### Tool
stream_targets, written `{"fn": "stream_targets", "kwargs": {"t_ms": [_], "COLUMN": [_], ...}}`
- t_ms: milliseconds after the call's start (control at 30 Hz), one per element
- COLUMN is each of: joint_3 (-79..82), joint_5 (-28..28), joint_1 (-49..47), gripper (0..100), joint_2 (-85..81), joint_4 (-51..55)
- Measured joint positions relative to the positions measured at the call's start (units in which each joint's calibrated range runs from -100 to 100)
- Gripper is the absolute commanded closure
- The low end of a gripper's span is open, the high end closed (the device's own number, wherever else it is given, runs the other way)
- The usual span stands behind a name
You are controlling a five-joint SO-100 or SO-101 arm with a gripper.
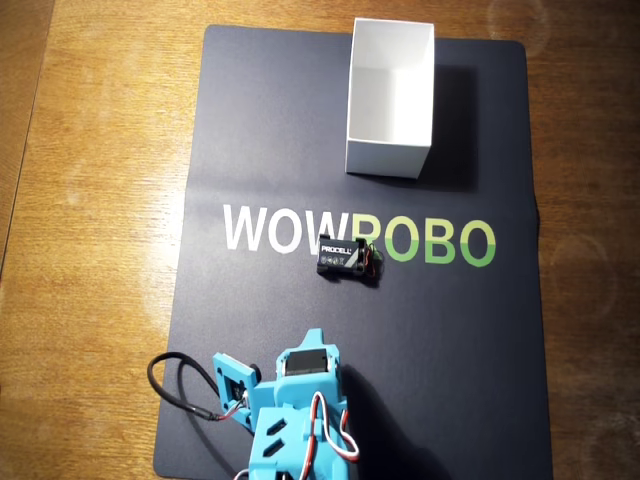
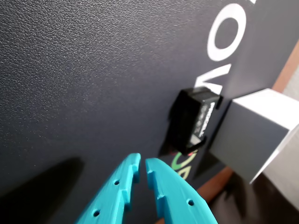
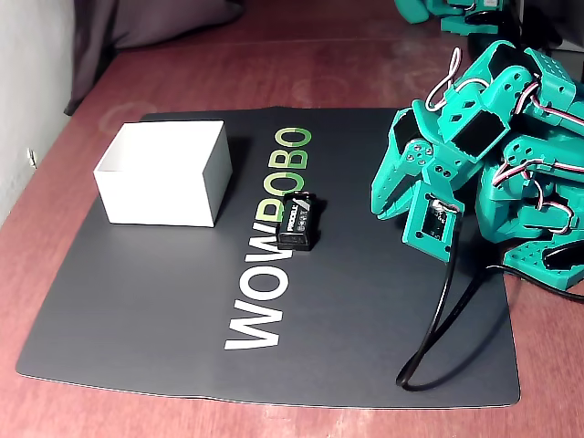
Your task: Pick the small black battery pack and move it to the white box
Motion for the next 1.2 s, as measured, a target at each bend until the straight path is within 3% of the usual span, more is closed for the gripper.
{"fn": "stream_targets", "kwargs": {"t_ms": [1200], "joint_3": [-0.5], "joint_5": [0.0], "joint_1": [-2.7], "gripper": [99], "joint_2": [0.2], "joint_4": [0.0]}}
